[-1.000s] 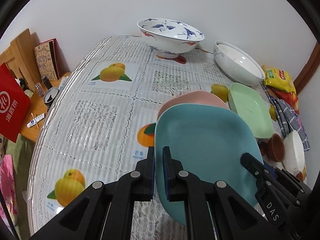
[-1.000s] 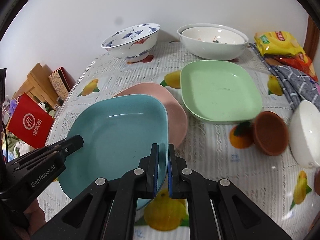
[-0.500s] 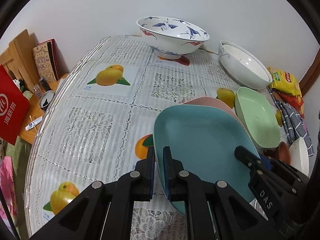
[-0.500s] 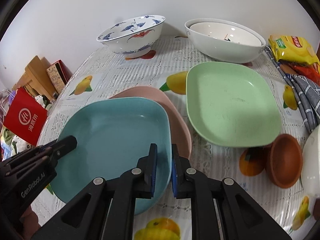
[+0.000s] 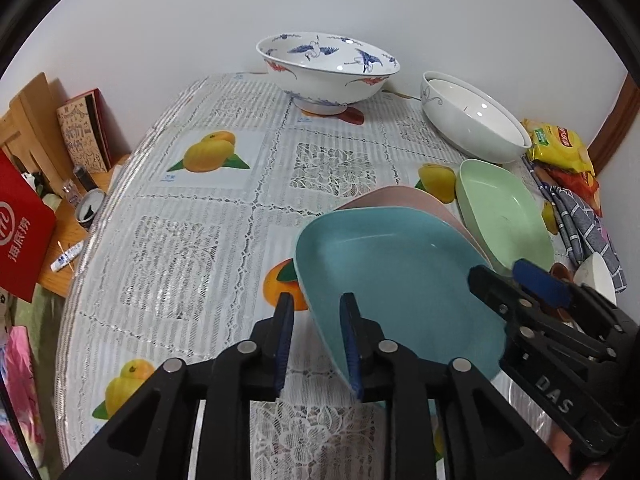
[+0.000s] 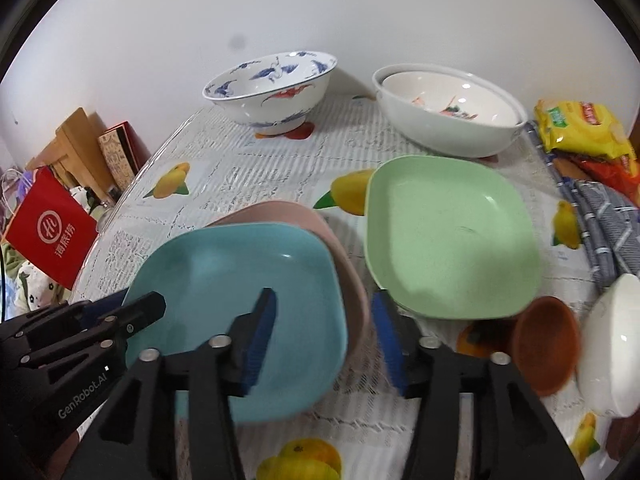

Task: Organize plates and bowls
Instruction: 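Open both grippers to release the light-blue plate on the pink plate, then move both grippers to the pale-green plate and close them on its rim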

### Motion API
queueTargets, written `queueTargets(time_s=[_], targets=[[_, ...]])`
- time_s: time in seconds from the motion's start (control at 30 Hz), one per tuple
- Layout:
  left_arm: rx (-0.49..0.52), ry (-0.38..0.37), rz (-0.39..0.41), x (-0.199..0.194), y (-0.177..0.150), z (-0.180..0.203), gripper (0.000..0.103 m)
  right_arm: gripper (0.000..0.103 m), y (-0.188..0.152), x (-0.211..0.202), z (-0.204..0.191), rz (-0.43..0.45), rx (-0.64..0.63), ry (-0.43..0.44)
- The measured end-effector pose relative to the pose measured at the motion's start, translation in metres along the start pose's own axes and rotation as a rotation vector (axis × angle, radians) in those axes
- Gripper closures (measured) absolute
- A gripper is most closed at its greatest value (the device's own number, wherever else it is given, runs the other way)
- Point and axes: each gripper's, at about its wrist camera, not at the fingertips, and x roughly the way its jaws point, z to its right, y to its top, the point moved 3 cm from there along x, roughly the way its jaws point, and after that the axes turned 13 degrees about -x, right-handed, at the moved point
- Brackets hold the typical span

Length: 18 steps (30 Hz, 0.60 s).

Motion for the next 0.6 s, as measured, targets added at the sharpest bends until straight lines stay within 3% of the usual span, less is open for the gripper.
queueTargets(time_s=[0.4, 0.6], targets=[[0.014, -0.02, -0.006, -0.011, -0.017, 0.004, 0.076, 0.05, -0.028, -0.02, -0.004, 0.007, 0.039, 0.02], [0.011, -0.022, -0.03, 0.001, -0.02, 0.007, 0.072, 0.067, -0.028, -0.003, 0.0, -0.023, 0.044, 0.018]])
